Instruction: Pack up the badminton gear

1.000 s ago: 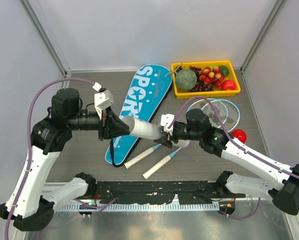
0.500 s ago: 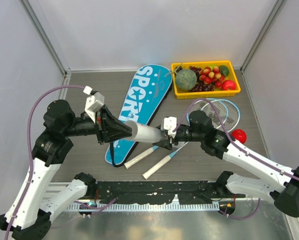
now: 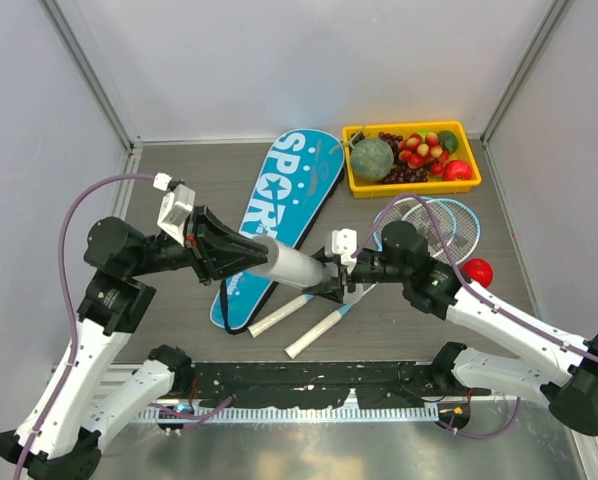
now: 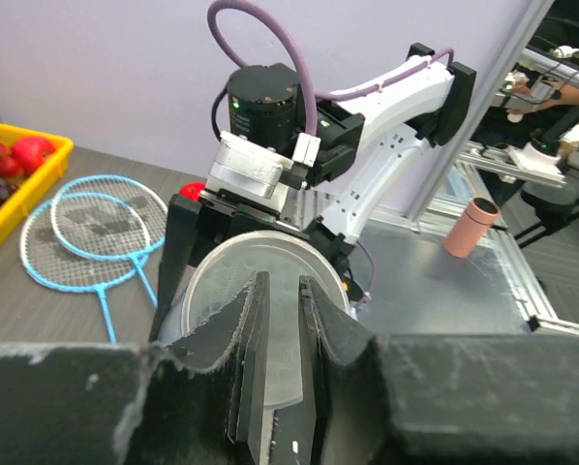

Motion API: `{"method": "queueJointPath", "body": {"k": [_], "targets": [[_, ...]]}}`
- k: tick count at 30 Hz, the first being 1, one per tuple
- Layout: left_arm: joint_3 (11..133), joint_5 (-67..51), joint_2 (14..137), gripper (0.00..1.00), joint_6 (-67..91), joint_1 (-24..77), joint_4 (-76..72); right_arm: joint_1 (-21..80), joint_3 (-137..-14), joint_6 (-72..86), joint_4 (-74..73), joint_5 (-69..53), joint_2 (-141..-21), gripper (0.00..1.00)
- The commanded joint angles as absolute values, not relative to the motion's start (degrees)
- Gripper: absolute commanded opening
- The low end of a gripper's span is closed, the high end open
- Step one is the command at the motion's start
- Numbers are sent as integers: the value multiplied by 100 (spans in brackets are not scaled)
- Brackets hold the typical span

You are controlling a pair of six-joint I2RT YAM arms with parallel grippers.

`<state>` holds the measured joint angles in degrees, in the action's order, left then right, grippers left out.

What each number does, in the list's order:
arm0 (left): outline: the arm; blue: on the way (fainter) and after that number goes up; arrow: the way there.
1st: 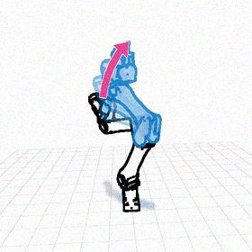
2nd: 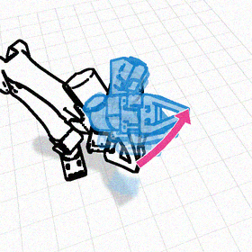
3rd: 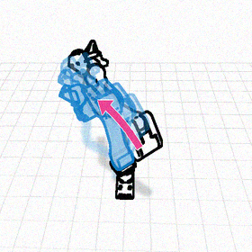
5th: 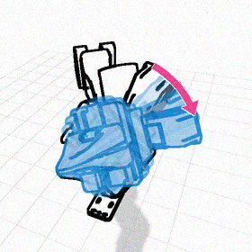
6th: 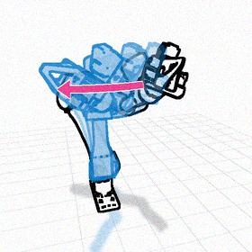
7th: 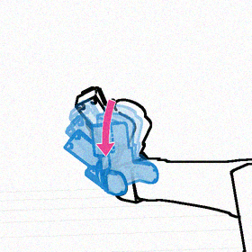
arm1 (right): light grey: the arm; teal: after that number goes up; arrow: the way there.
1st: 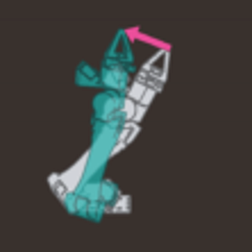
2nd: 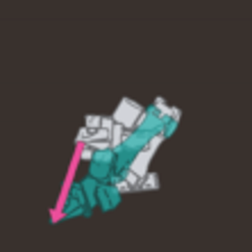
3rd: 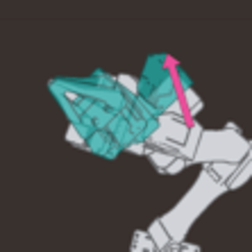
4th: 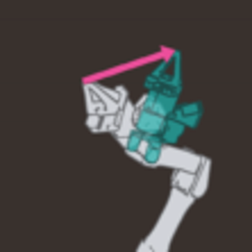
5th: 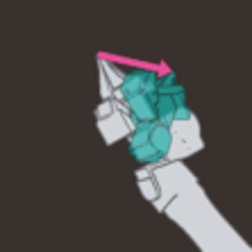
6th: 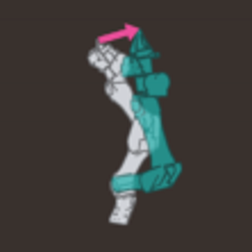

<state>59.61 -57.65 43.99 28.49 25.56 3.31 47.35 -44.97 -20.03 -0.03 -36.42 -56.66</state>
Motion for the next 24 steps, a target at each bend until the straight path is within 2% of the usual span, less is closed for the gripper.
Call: {"method": "queueJointPath", "body": {"k": [1,6,17,20,24], "targets": [[5406,-5572,4421,22,2655,2619,309,4808,-5027,-1100,2599,-4306,-5598,42],[4949,-5643,4474,22,3128,2628,-675,4816,-5150,-633,3129,-4465,-5844,40],[4184,-5485,4500,21,3648,2733,-1819,4816,-5203,-195,3497,-4403,-5950,40],[4175,-5493,4509,21,3446,2847,-1689,4816,-5282,-18,3630,-4395,-6047,40],[4482,-5379,4535,21,2718,2927,-390,4825,-5361,114,3507,-4333,-6073,40]]}}
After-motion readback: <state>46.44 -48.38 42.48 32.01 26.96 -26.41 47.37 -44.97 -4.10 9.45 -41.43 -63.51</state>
